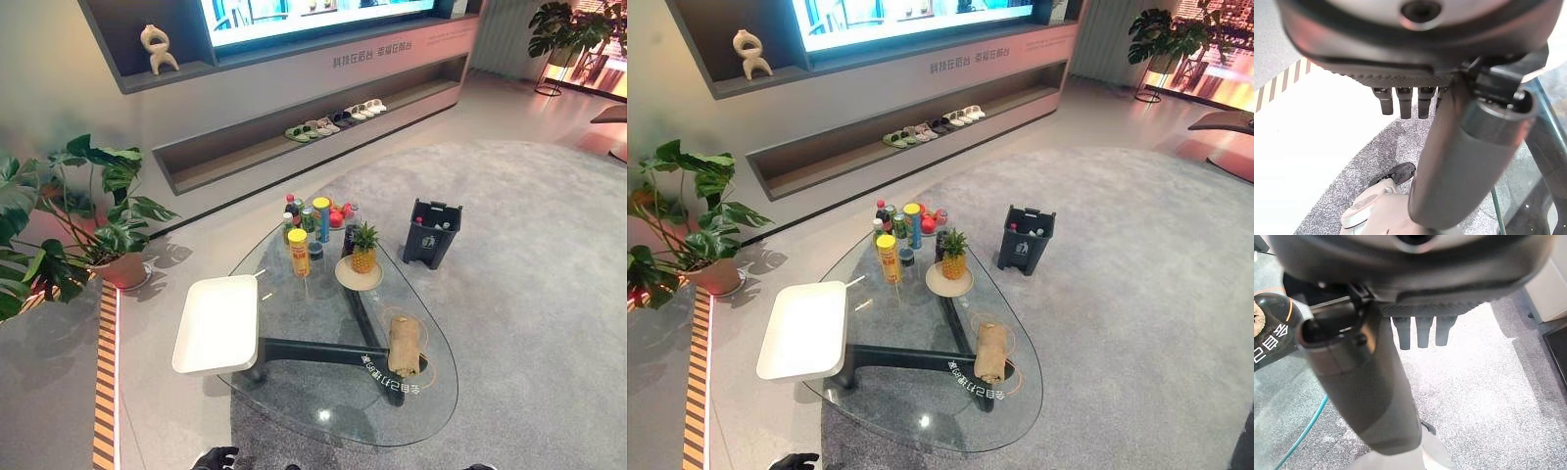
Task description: Wipe the table with a cloth and put it in the basket.
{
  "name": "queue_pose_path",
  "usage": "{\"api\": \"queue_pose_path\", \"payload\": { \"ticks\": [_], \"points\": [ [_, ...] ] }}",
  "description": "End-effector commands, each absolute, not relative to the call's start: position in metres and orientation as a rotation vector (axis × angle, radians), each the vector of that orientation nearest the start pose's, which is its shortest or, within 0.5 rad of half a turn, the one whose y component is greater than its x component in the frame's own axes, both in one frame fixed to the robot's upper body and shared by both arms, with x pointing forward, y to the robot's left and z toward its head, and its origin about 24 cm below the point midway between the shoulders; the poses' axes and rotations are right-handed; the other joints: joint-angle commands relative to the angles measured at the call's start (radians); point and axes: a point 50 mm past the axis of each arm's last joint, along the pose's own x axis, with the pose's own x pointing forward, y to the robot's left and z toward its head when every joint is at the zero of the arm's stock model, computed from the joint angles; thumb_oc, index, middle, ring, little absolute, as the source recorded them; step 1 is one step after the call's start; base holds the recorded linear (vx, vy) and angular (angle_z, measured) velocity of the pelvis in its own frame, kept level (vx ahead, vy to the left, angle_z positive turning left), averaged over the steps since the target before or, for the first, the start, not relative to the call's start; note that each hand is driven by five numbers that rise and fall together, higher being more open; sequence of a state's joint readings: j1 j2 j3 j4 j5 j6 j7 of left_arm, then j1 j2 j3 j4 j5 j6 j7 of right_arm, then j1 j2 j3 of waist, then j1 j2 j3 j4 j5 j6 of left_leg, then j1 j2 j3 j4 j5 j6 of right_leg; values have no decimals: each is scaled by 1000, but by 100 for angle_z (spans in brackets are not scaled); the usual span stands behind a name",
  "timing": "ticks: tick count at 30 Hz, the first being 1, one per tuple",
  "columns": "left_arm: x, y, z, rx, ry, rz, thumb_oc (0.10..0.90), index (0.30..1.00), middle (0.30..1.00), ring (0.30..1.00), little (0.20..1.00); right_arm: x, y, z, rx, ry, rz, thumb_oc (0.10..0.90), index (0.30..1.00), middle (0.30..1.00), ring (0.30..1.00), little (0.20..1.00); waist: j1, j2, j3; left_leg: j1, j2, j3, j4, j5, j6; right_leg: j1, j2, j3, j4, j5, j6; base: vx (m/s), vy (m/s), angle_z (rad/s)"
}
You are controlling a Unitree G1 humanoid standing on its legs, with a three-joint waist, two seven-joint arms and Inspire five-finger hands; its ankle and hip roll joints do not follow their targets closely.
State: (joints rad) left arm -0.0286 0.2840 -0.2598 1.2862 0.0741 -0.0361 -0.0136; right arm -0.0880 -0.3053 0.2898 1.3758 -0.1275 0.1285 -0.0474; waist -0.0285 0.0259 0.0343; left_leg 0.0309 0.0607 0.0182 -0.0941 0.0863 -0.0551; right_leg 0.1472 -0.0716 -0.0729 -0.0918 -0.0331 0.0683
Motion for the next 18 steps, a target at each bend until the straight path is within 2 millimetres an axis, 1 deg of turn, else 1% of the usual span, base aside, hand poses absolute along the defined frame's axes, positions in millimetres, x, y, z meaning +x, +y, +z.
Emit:
{"api": "queue_pose_path", "payload": {
  "ticks": [1, 5, 7, 9, 12, 15, 16, 18],
  "points": [
    [119, 263, -147, 526, 1159, -37, 800, 900, 900, 900, 900, 93, -288, -147, -656, 1418, -64, 800, 900, 900, 900, 900, 40, 1, 39, 45, 56, 22, 7, -119, -54, -58, -110, -48, 5, 41, 92, 52, -7, -1],
    [125, 263, -144, 510, 1132, -22, 800, 900, 900, 900, 900, 100, -291, -144, -678, 1391, -70, 800, 900, 900, 900, 900, 40, 7, 59, 15, 53, 26, 7, -109, -52, -91, -114, -40, 5, 53, 94, 0, 0, 0],
    [130, 263, -143, 503, 1117, -13, 800, 900, 900, 900, 900, 105, -289, -143, -725, 1369, -44, 800, 900, 900, 900, 900, 39, 11, 74, -18, 48, 25, 7, -99, -47, -129, -113, -31, 5, 63, 92, -53, -25, -3],
    [139, 262, -140, 517, 1095, -9, 800, 900, 900, 900, 900, 112, -285, -143, -752, 1353, -17, 800, 900, 900, 900, 900, 34, 11, 104, -70, 37, 17, 7, -83, -41, -184, -107, -13, 5, 77, 89, -162, -48, -2],
    [150, 261, -137, 507, 1068, 5, 800, 900, 900, 900, 900, 119, -284, -142, -753, 1341, -30, 800, 900, 900, 900, 900, 32, 14, 130, -105, 29, 4, 7, -71, -35, -224, -103, -6, 5, 88, 85, -107, -7, -2],
    [167, 258, -130, 466, 990, 50, 800, 900, 900, 900, 900, 130, -288, -136, -774, 1312, -44, 800, 900, 900, 900, 900, 20, 21, 180, -157, 18, -7, 7, -53, -30, -285, -91, 11, 5, 103, 74, -93, 19, -5],
    [168, 258, -130, 463, 986, 53, 800, 900, 900, 900, 900, 131, -289, -136, -774, 1310, -45, 800, 900, 900, 900, 900, 20, 21, 182, -160, 18, -7, 7, -52, -30, -288, -90, 12, 5, 103, 73, -99, 23, -11],
    [179, 258, -124, 429, 942, 86, 800, 900, 900, 900, 900, 139, -291, -132, -789, 1288, -56, 800, 900, 900, 900, 900, 14, 23, 207, -185, 17, -10, 7, -44, -28, -314, -85, 17, 5, 110, 65, -125, 22, -7]
  ]
}}
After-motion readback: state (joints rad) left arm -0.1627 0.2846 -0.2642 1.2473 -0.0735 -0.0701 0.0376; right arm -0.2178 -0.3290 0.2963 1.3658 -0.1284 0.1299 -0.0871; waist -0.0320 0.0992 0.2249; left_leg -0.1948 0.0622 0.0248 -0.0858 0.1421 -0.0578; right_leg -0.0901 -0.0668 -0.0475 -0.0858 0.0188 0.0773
